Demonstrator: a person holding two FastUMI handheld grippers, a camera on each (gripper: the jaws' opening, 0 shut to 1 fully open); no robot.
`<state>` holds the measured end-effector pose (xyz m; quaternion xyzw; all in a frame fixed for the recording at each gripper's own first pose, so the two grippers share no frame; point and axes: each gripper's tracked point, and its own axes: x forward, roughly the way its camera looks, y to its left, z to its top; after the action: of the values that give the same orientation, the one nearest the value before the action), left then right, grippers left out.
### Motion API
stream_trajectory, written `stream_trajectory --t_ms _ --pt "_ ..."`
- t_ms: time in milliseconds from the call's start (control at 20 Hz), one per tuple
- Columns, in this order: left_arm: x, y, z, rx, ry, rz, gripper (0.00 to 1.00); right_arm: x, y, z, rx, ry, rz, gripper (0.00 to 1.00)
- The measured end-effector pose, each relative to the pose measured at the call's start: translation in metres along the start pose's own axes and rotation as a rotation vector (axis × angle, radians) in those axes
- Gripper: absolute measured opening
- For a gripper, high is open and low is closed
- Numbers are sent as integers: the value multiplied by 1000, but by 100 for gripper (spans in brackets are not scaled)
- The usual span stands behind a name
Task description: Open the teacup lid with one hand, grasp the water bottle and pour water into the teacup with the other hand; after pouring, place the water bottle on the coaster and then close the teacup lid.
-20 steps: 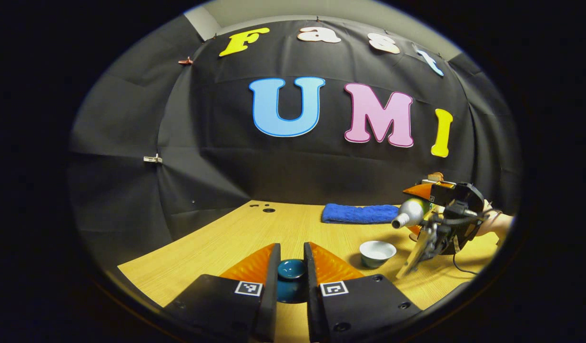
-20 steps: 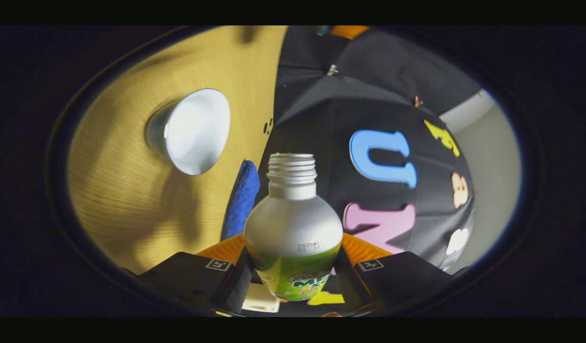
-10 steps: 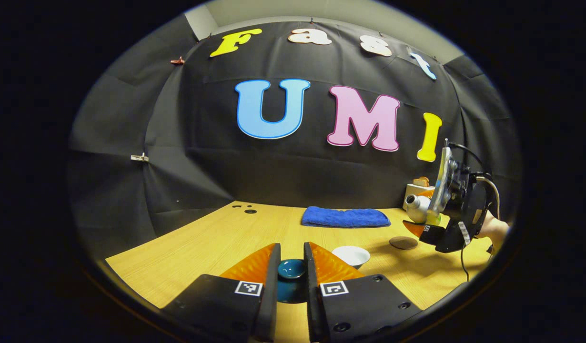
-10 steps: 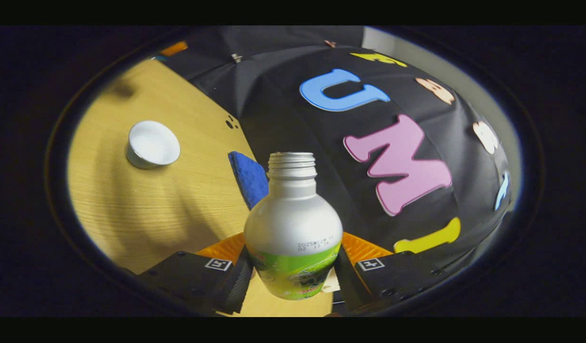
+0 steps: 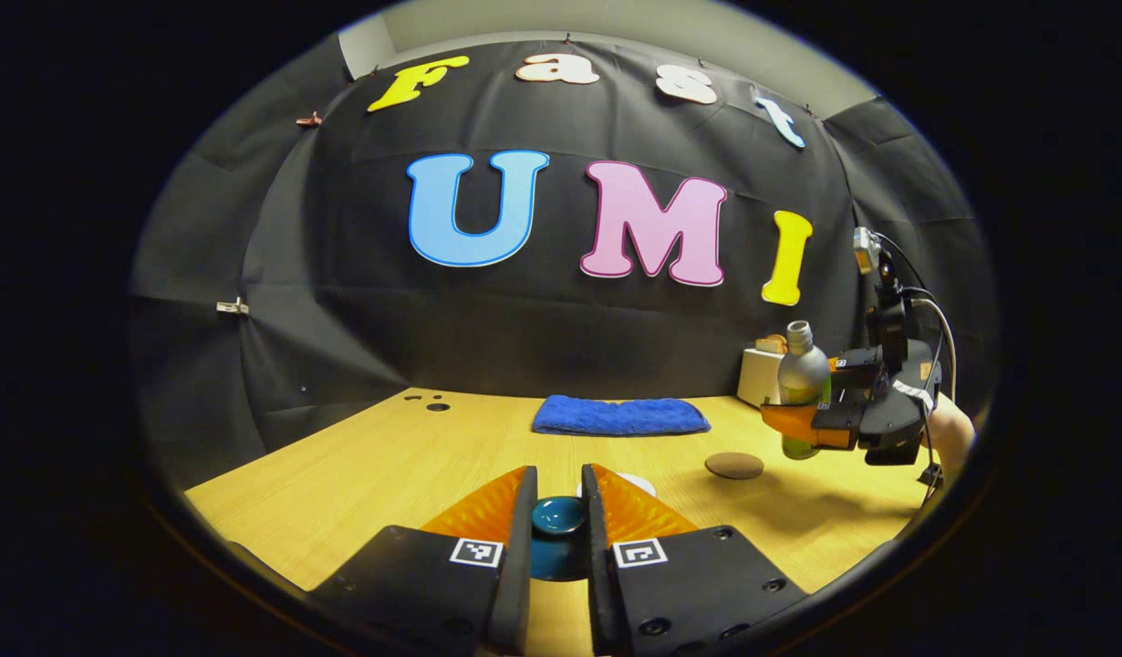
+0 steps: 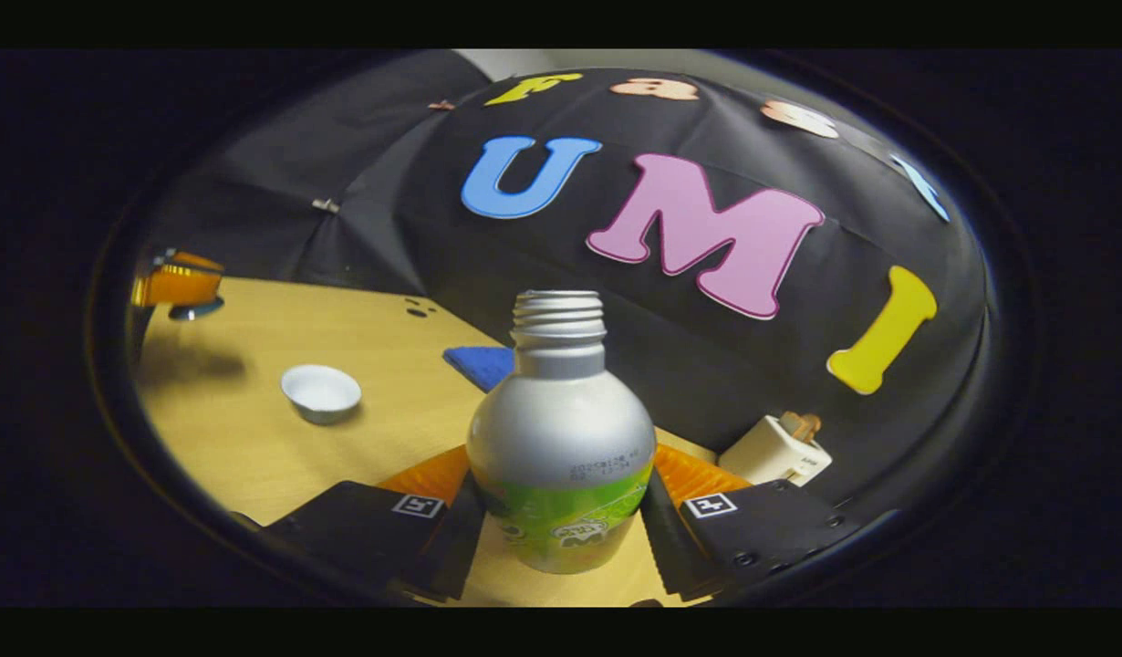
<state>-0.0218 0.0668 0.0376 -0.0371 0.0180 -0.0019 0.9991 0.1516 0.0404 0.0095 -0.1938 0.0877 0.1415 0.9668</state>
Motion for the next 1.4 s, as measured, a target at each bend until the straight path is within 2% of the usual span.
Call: stream_trajectory --t_ms 100,150,200,350,550,950,1050,1100,1150,1400 --pt "1 -6 0 -1 1 -21 30 -1 -6 12 94 -40 -2 80" --pt "2 -7 -1 4 1 -27 33 0 -7 15 141 -50 0 80" --pt "3 -8 0 12 -2 -31 30 3 -7 16 187 -56 8 80" --pt "7 -12 1 37 -14 -41 30 12 -1 16 302 -78 72 80" --pt "19 -20 -2 34 -12 -71 30 36 -17 -1 368 -69 44 80" --pt "42 -11 -14 -4 13 -78 30 81 -22 -29 413 -62 26 81" --pt "44 -9 -15 -21 12 -89 33 87 -23 -40 413 -43 19 81" --pt "46 -8 -17 -29 12 -92 30 89 -23 -45 409 -35 13 81" --pt "48 -4 -20 -38 16 -87 32 91 -24 -49 403 -25 7 81" --pt "51 4 -33 -73 45 -82 30 98 -25 -57 377 -14 -14 82"
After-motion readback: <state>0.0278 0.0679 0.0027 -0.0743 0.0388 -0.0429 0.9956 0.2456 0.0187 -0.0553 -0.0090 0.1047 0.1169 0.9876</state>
